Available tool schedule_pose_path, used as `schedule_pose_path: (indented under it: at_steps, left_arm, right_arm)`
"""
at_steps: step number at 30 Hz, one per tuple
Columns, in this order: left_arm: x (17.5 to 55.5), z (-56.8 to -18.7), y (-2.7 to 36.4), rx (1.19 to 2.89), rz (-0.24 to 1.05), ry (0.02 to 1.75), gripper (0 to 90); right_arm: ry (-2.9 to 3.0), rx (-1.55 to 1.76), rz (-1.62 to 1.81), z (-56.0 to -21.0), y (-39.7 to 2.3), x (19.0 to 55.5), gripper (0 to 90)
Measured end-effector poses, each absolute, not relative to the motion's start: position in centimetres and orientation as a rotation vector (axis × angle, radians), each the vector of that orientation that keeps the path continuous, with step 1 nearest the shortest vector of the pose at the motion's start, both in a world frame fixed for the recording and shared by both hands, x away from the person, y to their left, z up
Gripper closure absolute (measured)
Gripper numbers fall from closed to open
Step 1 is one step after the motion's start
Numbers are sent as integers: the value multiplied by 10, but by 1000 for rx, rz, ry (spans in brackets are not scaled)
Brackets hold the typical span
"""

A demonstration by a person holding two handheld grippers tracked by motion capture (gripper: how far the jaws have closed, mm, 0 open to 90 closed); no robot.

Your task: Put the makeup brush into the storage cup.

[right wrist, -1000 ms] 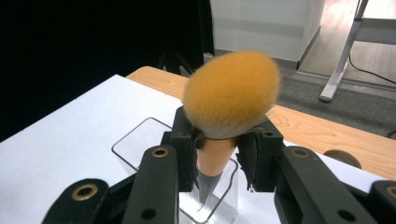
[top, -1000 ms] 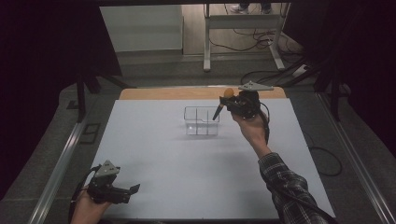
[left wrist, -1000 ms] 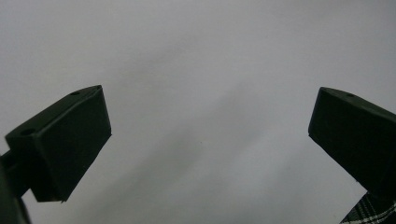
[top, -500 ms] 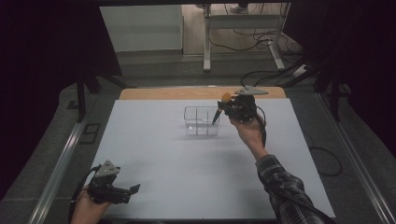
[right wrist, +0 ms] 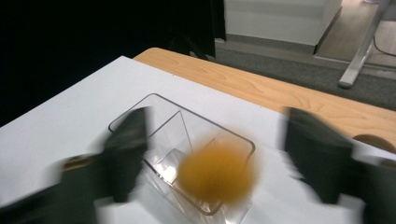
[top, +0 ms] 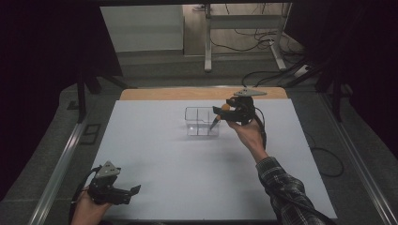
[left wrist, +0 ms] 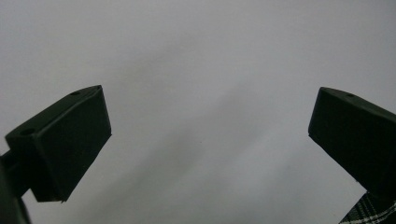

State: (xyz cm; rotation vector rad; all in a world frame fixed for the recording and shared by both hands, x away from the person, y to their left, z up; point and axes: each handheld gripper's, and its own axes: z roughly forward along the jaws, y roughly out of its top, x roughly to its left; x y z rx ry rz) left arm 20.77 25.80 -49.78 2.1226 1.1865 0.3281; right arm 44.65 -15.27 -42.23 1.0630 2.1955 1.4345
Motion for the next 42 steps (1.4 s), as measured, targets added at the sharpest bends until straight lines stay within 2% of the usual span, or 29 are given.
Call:
schedule_pose_path:
  at_steps: [1, 5, 42]
  left_arm:
    - [208, -498, 258, 2122, 328, 1187, 0]
    - [208, -498, 258, 2123, 329, 1187, 0]
    - [208, -498, 258, 2121, 329, 1193, 0]
  right_arm:
    - [2184, 1061, 1423, -422, -152, 447, 91]
    - [2203, 1058, 1356, -422, -149, 447, 2]
    - [2318, 998, 1298, -427, -153, 433, 0]
